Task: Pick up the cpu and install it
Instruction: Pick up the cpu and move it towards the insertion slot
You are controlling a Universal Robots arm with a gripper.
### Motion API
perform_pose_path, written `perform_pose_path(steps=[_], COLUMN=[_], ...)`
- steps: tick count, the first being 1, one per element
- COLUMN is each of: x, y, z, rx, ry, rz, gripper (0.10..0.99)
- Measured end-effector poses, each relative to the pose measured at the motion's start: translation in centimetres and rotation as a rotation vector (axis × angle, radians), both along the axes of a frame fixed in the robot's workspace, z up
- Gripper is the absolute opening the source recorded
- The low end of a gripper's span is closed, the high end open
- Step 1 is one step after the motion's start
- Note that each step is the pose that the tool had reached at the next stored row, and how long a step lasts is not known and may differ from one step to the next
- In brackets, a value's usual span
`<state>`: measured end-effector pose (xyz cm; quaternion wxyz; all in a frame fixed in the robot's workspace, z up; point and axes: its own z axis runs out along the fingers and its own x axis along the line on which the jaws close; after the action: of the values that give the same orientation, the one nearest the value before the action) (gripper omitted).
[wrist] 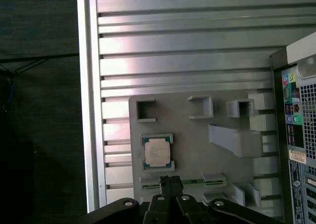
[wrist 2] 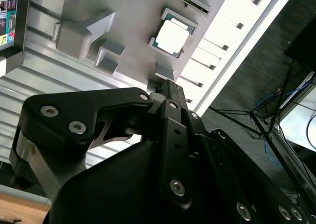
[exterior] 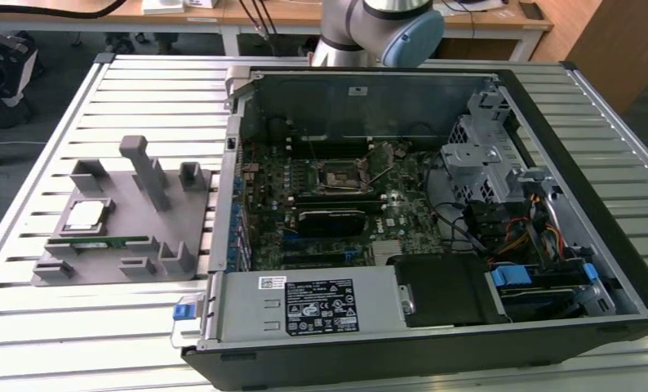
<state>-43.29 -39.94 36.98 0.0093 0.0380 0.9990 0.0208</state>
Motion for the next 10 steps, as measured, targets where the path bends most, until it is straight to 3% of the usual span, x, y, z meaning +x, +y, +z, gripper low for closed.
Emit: perform_pose_path(steps=[10], x=[0.00], y=[0.00], z=[-0.68], rx=[0.000], ry=[0.0007], rz=[0.000], gripper=[0.106])
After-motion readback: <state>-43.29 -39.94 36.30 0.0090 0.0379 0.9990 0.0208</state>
